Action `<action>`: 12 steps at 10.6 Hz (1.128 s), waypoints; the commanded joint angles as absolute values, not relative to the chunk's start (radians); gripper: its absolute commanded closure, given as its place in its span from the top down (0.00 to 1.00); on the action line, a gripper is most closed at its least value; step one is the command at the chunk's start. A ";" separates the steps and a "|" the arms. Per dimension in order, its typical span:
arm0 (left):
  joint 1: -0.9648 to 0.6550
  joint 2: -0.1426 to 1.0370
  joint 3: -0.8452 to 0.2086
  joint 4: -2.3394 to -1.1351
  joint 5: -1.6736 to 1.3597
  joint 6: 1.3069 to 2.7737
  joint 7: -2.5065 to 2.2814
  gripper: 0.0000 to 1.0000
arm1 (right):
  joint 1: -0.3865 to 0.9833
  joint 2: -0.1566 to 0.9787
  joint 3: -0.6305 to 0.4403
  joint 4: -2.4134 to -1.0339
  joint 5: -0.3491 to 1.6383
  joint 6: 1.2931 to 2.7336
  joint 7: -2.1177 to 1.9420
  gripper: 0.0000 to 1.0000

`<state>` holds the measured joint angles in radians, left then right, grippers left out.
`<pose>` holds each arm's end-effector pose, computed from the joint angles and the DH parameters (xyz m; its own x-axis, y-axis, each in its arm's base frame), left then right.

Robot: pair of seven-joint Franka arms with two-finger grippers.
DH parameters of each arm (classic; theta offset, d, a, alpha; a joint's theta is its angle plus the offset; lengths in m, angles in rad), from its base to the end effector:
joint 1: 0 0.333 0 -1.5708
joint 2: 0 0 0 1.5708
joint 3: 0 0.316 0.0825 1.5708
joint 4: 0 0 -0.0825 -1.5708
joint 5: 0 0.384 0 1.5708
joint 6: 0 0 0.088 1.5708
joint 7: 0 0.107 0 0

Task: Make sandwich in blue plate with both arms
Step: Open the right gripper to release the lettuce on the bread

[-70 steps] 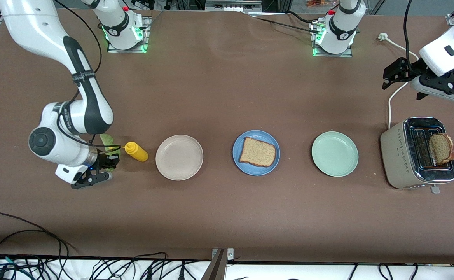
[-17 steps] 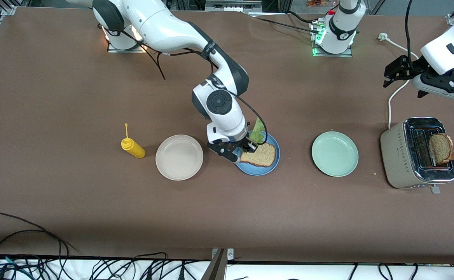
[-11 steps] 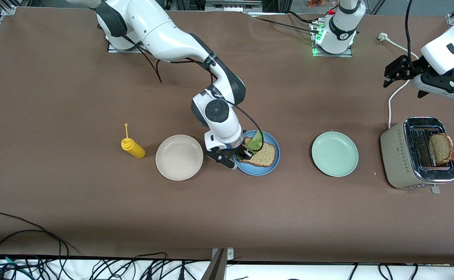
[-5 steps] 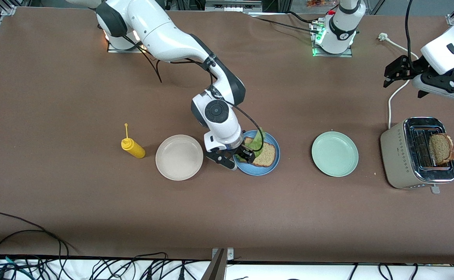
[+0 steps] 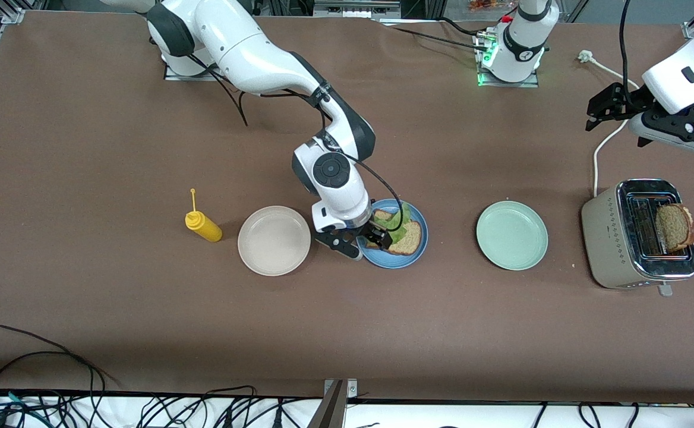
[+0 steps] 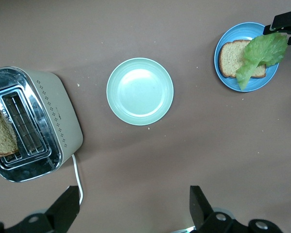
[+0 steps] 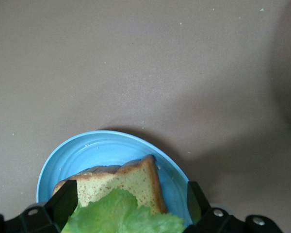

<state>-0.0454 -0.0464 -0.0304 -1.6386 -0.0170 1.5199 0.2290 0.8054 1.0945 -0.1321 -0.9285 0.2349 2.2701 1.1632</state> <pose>0.5318 -0.0427 0.6137 0.9514 -0.3006 -0.0668 -0.2991 -0.9537 0.0316 0.6014 0.5461 0.2323 0.8608 -0.5088 0.0116 -0.4879 -0.8316 -0.2652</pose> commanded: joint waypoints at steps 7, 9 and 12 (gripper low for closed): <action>-0.043 -0.043 -0.026 -1.618 -0.023 1.496 0.225 1.00 | 0.790 1.068 -0.189 -0.896 0.345 2.273 1.012 1.00; -0.043 -0.043 -0.026 -1.618 -0.023 1.494 0.225 1.00 | 0.782 1.011 -0.184 -0.943 0.336 2.234 0.950 1.00; -0.043 -0.043 -0.026 -1.618 -0.023 1.494 0.225 1.00 | 0.744 0.806 -0.181 -1.174 0.334 2.168 0.699 1.00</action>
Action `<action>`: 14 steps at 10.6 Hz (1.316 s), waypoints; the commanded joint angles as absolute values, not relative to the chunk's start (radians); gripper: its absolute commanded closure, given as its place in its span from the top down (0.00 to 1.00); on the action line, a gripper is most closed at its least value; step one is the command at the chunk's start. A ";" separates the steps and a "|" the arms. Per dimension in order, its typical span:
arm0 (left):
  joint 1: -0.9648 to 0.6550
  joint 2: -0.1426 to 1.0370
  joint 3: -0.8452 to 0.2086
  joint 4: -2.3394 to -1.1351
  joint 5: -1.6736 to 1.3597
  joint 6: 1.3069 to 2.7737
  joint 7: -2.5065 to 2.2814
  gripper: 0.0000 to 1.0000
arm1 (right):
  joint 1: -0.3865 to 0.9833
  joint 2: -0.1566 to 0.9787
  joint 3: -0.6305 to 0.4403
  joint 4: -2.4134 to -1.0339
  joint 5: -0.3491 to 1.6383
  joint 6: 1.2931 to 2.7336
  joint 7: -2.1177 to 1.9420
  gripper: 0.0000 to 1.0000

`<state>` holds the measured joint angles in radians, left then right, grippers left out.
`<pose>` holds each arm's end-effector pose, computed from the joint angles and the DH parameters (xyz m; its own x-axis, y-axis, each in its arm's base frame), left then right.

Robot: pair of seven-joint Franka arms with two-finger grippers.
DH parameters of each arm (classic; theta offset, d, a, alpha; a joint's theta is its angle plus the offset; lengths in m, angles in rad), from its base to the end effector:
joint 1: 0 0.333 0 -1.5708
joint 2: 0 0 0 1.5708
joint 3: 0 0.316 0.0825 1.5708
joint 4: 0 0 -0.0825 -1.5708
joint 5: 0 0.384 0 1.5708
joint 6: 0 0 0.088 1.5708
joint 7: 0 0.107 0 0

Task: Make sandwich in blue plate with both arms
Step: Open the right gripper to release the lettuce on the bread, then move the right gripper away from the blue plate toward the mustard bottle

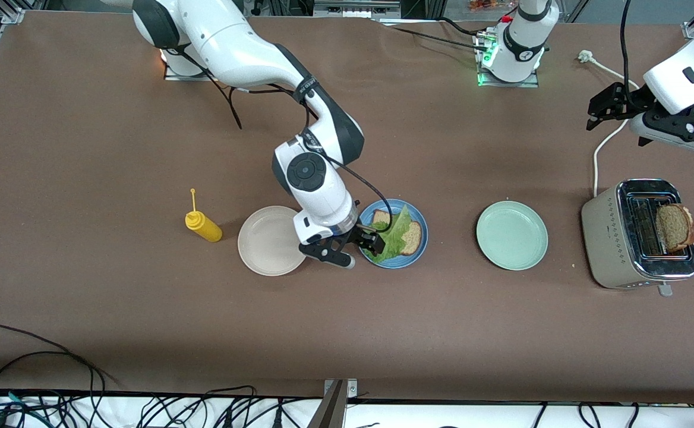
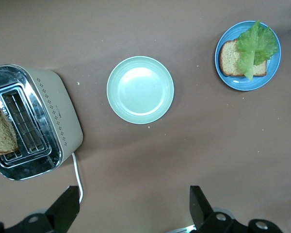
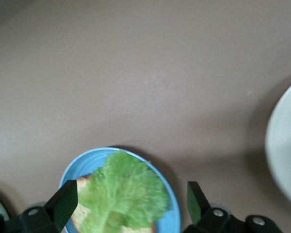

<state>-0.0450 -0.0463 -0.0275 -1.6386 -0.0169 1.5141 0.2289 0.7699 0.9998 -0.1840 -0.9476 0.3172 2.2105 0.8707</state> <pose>0.5313 -0.0408 0.6132 0.9520 -0.2974 -0.0725 -0.2958 -0.9547 0.0329 0.6334 0.5075 0.2961 0.9396 -0.3364 0.0631 -0.3046 -0.9059 -0.2941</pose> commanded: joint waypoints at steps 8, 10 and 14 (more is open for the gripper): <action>-0.043 -0.044 -0.028 -1.621 -0.023 1.477 0.226 1.00 | 0.502 0.425 -0.071 -1.511 0.321 1.928 0.261 1.00; -0.041 -0.043 -0.026 -1.623 -0.023 1.465 0.224 1.00 | 0.401 0.350 0.029 -1.583 0.247 1.910 0.207 1.00; -0.031 -0.043 -0.025 -1.621 -0.008 1.463 0.227 1.00 | 0.270 0.243 0.095 -1.657 0.219 1.847 0.094 1.00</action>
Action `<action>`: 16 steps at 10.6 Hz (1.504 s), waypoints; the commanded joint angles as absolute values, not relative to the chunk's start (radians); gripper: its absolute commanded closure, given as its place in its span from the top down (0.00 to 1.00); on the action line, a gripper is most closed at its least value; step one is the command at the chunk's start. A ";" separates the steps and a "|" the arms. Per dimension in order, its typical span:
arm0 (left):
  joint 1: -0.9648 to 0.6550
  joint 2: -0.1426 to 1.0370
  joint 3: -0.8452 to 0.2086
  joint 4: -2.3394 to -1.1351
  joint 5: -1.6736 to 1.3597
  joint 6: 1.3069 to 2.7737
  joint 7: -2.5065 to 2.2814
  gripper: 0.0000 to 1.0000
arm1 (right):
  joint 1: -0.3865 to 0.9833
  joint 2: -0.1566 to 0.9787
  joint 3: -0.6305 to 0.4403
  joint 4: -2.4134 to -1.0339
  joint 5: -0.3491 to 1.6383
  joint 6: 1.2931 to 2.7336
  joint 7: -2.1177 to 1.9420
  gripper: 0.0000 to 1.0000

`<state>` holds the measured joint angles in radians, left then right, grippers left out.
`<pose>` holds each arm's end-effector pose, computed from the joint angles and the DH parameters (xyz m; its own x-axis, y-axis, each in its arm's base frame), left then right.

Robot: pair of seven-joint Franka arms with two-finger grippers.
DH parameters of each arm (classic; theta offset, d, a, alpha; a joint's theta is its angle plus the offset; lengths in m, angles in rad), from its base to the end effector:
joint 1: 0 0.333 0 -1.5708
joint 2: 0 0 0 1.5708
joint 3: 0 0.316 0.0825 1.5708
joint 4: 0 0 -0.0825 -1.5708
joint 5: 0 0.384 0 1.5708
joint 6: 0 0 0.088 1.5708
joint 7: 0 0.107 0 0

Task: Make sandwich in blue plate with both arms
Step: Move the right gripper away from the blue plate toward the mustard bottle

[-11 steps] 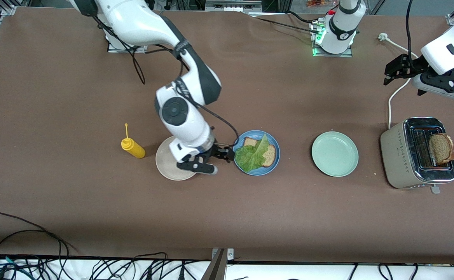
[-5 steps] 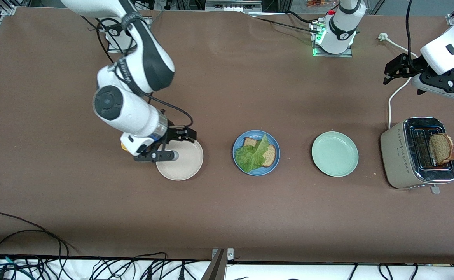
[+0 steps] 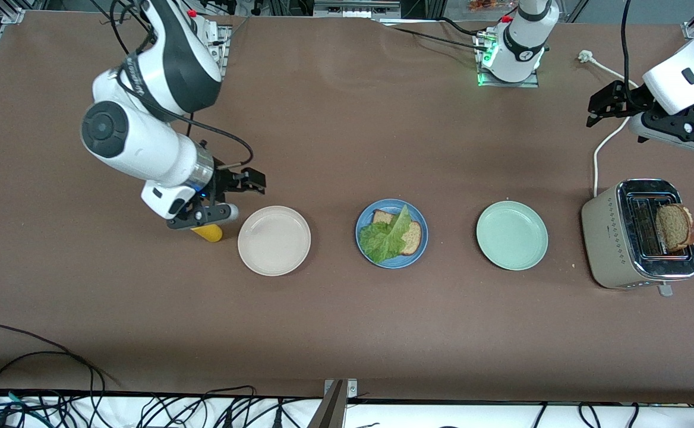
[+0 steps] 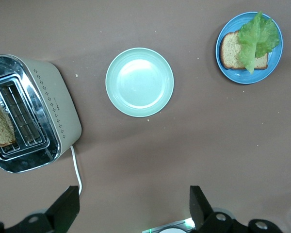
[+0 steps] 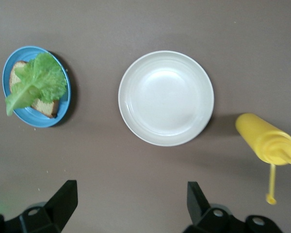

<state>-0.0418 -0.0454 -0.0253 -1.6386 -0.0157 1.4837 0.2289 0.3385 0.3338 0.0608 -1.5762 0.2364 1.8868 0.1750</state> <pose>0.5283 -0.0376 0.6103 0.9507 -0.2925 -0.1031 -0.2899 -0.9562 0.0390 0.6005 0.2674 0.4482 0.9856 0.1524 -0.0736 0.1318 -0.9640 -0.2309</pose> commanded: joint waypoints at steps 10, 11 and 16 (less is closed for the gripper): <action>-0.015 -0.031 -0.026 -1.620 -0.006 1.463 0.241 1.00 | -0.040 0.035 0.224 -1.821 0.221 1.730 -0.447 1.00; -0.015 -0.029 -0.026 -1.620 -0.006 1.463 0.241 1.00 | -0.063 0.038 0.224 -1.821 0.224 1.729 -0.560 1.00; 0.083 0.055 -0.023 -1.586 0.023 1.473 0.245 1.00 | -0.094 0.145 0.118 -1.810 0.305 1.766 -1.057 1.00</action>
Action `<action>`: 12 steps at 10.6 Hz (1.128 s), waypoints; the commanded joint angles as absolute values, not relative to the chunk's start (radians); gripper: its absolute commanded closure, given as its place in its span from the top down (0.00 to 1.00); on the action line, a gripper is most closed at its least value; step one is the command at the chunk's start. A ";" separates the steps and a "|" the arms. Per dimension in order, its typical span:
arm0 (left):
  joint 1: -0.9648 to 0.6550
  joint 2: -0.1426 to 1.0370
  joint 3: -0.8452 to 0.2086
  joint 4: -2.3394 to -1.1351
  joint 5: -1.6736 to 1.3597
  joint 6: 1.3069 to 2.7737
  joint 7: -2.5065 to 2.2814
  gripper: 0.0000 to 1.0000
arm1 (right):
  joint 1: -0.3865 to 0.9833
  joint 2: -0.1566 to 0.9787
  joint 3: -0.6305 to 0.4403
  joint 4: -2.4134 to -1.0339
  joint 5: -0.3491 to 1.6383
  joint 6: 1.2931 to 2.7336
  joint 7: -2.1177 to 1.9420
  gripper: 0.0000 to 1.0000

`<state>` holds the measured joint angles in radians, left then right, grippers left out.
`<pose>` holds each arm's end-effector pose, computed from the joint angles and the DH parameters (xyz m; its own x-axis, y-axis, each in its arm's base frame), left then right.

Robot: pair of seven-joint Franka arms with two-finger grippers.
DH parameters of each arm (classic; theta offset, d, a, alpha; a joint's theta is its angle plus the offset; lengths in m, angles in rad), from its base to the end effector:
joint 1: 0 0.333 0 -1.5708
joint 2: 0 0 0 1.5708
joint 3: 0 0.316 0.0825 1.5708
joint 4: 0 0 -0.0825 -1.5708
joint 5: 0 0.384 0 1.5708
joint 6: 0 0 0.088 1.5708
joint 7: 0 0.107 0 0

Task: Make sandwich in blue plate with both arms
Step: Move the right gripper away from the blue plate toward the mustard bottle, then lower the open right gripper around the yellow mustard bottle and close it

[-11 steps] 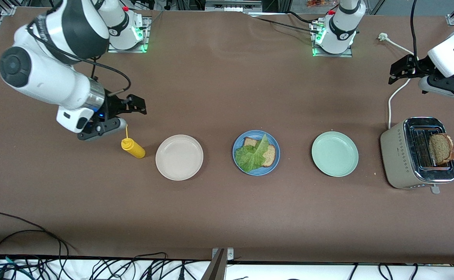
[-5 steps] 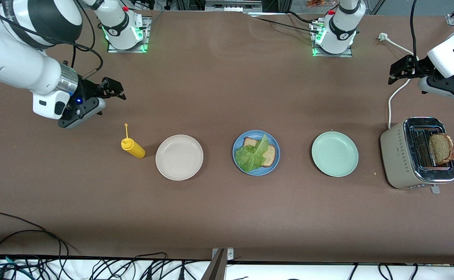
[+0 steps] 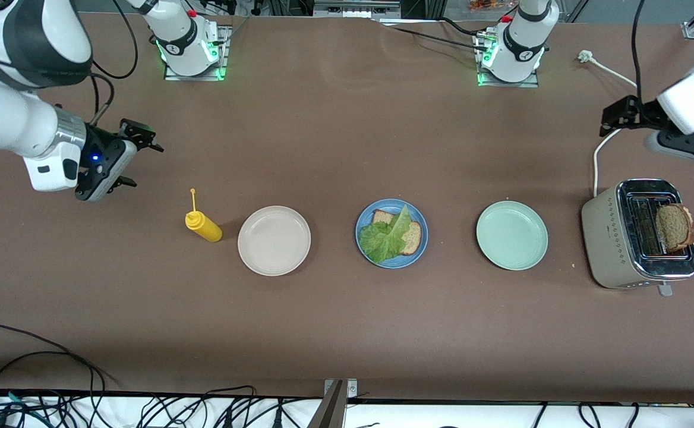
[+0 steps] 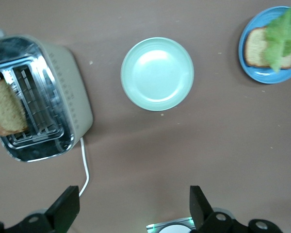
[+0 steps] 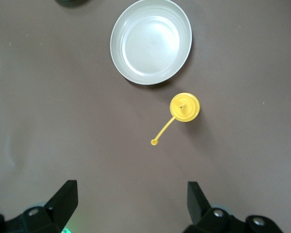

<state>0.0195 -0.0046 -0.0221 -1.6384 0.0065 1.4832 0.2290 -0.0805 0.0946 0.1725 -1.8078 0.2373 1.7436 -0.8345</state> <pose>0.5404 -0.0007 0.5885 0.9622 -0.2289 -0.1476 -0.2274 -0.9734 0.0276 0.5684 0.0710 0.4767 0.6526 0.7546 0.0677 0.7384 -0.6135 -0.2799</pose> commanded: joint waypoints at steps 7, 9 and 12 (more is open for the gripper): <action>0.109 0.069 -0.136 -1.546 0.023 1.431 0.108 1.00 | -0.233 0.429 -0.001 -1.726 0.621 1.737 -1.808 1.00; 0.109 0.069 -0.140 -1.545 0.021 1.430 0.103 1.00 | -0.258 0.492 -0.006 -1.720 0.693 1.718 -1.926 1.00; 0.109 0.069 -0.137 -1.545 0.018 1.430 0.101 1.00 | -0.278 0.642 -0.006 -1.688 0.816 1.692 -2.084 1.00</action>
